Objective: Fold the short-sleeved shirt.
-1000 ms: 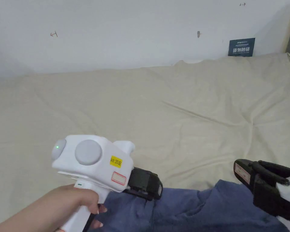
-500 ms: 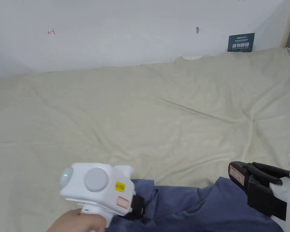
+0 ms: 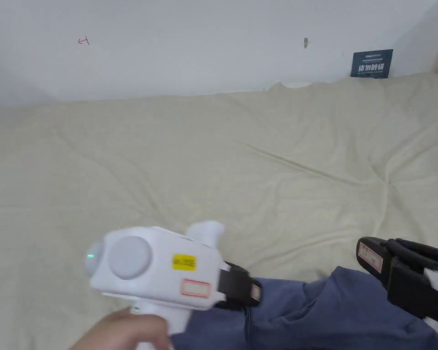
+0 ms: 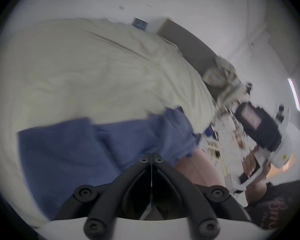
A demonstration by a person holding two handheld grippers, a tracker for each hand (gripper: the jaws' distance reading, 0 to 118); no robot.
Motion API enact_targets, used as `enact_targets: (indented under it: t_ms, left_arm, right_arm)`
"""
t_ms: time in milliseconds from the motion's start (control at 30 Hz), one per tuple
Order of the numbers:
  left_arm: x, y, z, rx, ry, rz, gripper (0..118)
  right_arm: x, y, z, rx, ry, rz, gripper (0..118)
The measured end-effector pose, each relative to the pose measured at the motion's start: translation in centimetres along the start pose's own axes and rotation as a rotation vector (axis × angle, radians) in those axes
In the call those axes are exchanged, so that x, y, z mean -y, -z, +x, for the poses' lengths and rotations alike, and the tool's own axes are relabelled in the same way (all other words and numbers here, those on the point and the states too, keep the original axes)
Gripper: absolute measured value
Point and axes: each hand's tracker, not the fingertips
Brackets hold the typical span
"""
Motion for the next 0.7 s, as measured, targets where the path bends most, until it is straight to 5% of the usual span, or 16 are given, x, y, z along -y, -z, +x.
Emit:
enact_targets:
  t_ms: [67, 133, 167, 367, 467, 700]
  left_arm:
    - [-0.2, -2.5, -3.7, -0.094, -0.075, 0.035, 46]
    - [-0.1, -4.8, -7.9, -0.194, -0.12, 0.017, 106]
    - [0.3, -5.6, -9.4, -0.214, -0.148, 0.009, 118]
    - [3.3, -7.0, -17.9, 0.087, -0.421, -0.05, 118]
    - [4.8, -5.0, -18.8, 0.293, -0.443, -0.072, 118]
    - [4.2, -0.9, -17.7, 0.443, -0.513, -0.018, 118]
  right_arm:
    - [0.0, 0.0, 0.0, 0.002, 0.003, -0.001, 0]
    - [0.0, 0.1, -0.1, 0.004, -0.002, -0.01, 0]
    - [0.0, 0.2, -0.1, 0.005, -0.005, -0.016, 0]
    - [-0.3, 0.6, -0.6, -0.023, 0.02, -0.036, 0]
    - [-0.5, 1.1, -0.9, -0.018, 0.039, -0.048, 0]
    - [-1.4, 1.4, -1.5, -0.036, 0.058, -0.061, 0]
